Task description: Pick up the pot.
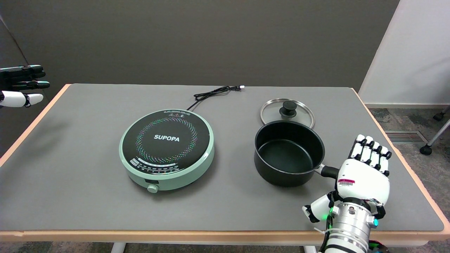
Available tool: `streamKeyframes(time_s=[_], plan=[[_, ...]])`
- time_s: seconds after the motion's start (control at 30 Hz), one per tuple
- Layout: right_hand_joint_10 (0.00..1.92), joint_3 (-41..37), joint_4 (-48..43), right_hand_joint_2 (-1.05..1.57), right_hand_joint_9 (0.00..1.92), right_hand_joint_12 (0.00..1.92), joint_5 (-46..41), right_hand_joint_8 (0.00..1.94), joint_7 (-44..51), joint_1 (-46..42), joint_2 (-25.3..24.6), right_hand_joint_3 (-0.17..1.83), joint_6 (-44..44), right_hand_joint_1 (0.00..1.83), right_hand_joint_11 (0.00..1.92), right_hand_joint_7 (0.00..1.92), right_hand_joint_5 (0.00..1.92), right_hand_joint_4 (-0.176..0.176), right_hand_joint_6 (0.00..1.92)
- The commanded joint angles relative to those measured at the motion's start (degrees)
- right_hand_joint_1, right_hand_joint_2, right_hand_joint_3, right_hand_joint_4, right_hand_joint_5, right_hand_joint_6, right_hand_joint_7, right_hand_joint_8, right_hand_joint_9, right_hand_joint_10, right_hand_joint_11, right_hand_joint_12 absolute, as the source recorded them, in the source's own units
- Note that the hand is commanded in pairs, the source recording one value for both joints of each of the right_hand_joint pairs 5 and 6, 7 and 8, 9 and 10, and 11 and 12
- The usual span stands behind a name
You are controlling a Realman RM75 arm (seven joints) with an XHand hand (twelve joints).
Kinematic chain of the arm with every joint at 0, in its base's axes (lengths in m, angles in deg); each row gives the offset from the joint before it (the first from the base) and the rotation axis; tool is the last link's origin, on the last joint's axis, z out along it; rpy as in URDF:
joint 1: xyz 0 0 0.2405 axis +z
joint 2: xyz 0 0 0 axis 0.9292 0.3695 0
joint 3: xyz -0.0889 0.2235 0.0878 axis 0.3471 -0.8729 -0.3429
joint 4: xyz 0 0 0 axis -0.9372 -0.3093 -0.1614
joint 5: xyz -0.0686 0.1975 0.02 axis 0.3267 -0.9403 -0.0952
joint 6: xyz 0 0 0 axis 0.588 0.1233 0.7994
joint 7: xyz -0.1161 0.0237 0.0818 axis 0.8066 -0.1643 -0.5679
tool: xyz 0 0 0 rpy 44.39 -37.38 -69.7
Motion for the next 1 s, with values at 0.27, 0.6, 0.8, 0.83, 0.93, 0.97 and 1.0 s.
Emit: streamKeyframes(time_s=[0.27, 0.6, 0.8, 0.83, 0.93, 0.97, 1.0], plan=[[0.02, -2.93, -1.19, -0.64, 0.02, 0.02, -14.80, 0.02, 1.95, 2.32, 2.75, 1.11, 4.33, 1.28, 0.02, 0.02, 0.02, -0.146, 0.02], [0.03, -4.79, -1.38, -0.65, 0.03, 0.03, -15.19, 0.03, 3.29, 3.11, 2.45, 1.12, 6.09, 1.28, 0.03, 0.03, 0.03, -0.152, 0.03], [0.03, -4.74, -1.48, -0.65, 0.03, 0.03, -13.57, 0.03, 5.89, 6.74, 3.52, 1.11, 5.33, 1.29, 0.03, 0.03, 0.03, -0.159, 0.03], [0.03, -4.77, -1.43, -0.65, 0.03, 0.03, -13.46, 0.03, 6.70, 7.44, 3.65, 1.11, 4.80, 1.29, 0.03, 0.03, 0.03, -0.160, 0.03], [0.03, -5.46, -1.27, -0.65, 0.03, 0.03, -13.76, 0.03, 9.29, 9.14, 3.70, 1.10, 2.45, 1.29, 0.03, 0.03, 0.03, -0.163, 0.03], [0.03, -5.84, -1.27, -0.65, 0.03, 0.03, -13.92, 0.03, 10.16, 9.38, 3.68, 1.10, 1.81, 1.29, 0.03, 0.03, 0.03, -0.163, 0.03], [0.03, -6.45, -1.27, -0.65, 0.03, 0.03, -14.05, 0.03, 11.43, 9.62, 3.48, 1.09, 1.07, 1.29, 0.03, 0.03, 0.03, -0.164, 0.03]])
